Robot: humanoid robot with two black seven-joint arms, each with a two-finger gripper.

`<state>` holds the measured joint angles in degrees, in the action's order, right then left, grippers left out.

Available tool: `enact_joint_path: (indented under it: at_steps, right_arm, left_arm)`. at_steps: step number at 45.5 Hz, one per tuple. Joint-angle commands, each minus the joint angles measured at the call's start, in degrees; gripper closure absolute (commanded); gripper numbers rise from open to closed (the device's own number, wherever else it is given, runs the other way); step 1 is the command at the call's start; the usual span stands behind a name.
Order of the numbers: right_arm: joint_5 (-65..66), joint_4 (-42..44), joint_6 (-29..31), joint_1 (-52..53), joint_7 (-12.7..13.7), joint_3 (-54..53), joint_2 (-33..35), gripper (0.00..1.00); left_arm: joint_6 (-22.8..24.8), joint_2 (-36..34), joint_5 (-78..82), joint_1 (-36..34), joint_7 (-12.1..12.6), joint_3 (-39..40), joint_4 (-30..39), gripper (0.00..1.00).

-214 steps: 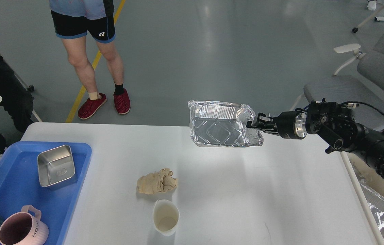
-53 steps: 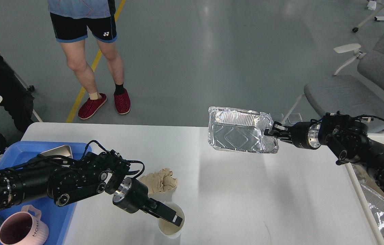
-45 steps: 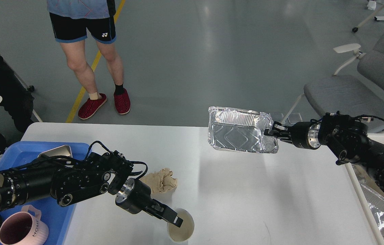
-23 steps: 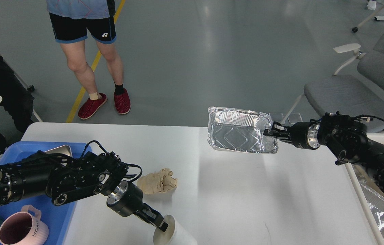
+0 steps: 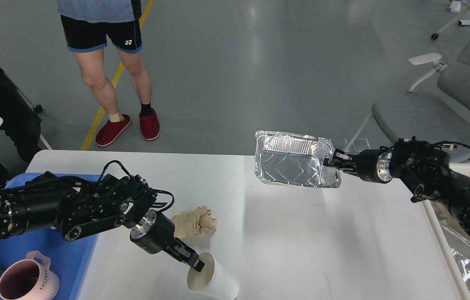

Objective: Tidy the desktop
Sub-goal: 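Lift the white paper cup high with the left gripper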

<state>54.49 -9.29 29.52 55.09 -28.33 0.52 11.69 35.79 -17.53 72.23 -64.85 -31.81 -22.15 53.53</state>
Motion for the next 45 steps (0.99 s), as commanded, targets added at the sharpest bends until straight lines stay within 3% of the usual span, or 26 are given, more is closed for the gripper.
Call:
enact_joint_path:
  at_steps: [1,8,22,39,45]
  right_arm:
    - [0.00,0.06,0.01,-0.34,0.03,0.01,-0.08,1.00]
    - [0.00,-0.03,-0.43,-0.95,-0.06,0.01,-0.08,1.00]
    - [0.00,-0.38,0.01,-1.48,-0.15,0.27,0.35,1.00]
    - [0.09,-9.52,0.80,-0.60,-0.50,0.36,8.18,1.00]
    - [0.09,-9.70,0.54,-0.69,-0.41,0.36,8.18,1.00]
  left_arm:
    - [0.15,-1.27,-0.94,-3.35,-0.10,0.53,-0.01,0.99]
    - [1.64,-5.67,-2.70,-12.66,-0.54,2.55,1.05,0.99]
    - [9.99,-17.01,-6.22,-35.69,-0.62,3.08,6.67,0.99]
    - [10.88,-21.23,-6.75,-40.62,-0.54,3.61,6.67,0.98]
    - [13.42,-22.28,-6.75,-46.06,-0.62,4.22,6.59,0.98]
